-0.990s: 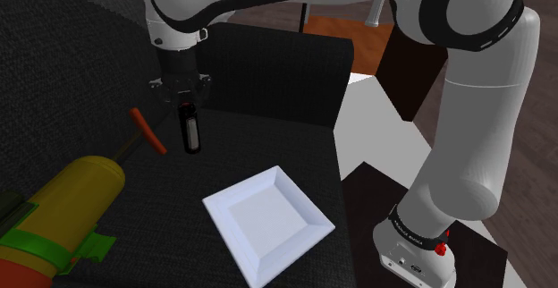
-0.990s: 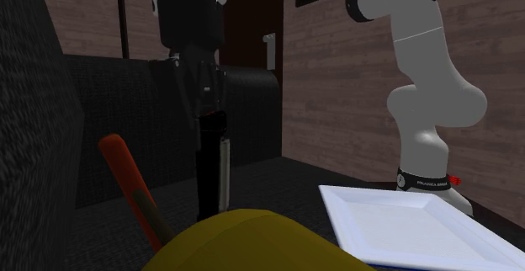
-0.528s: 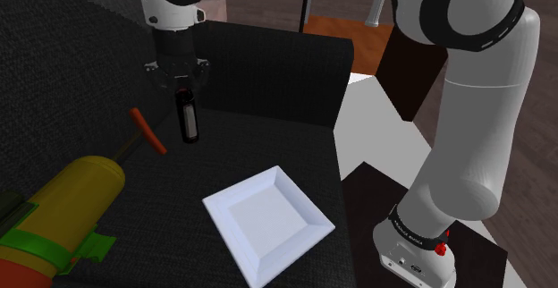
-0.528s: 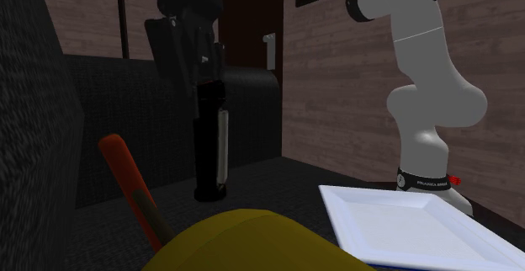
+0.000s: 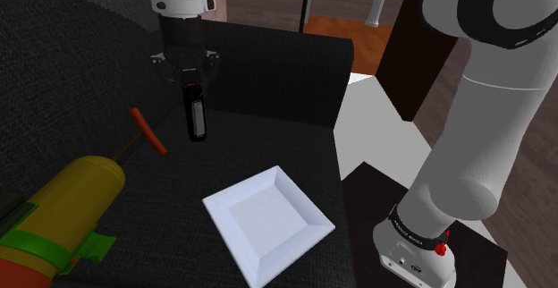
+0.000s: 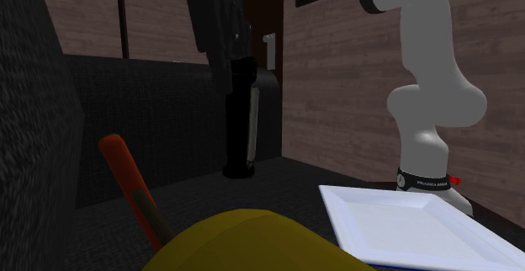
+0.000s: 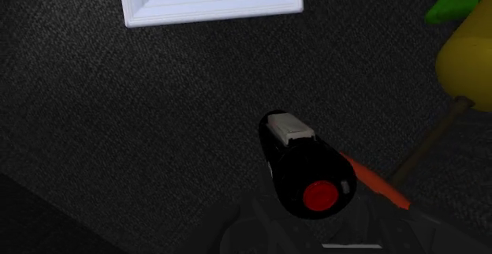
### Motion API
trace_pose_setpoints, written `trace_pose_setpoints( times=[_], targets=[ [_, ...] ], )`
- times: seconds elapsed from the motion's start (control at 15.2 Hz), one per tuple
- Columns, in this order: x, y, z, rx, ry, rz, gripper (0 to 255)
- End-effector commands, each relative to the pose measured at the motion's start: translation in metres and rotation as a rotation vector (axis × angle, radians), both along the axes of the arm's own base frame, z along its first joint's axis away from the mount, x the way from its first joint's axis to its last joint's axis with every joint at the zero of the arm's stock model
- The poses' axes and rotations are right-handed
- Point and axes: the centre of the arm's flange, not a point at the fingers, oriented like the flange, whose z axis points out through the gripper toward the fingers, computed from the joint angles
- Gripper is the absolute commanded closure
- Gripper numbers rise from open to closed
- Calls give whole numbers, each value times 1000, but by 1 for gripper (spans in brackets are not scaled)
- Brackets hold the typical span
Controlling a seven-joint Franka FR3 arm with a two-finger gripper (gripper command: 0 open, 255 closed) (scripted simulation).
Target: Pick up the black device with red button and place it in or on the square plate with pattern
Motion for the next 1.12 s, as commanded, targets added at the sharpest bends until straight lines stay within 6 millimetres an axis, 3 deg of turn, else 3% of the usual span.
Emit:
trace_pose_setpoints(
  times=[0.0, 1.06],
  targets=[
    [-27, -4, 2, 0, 0, -1, 255],
    [-235, -31, 33, 0, 0, -1, 255]
  ],
)
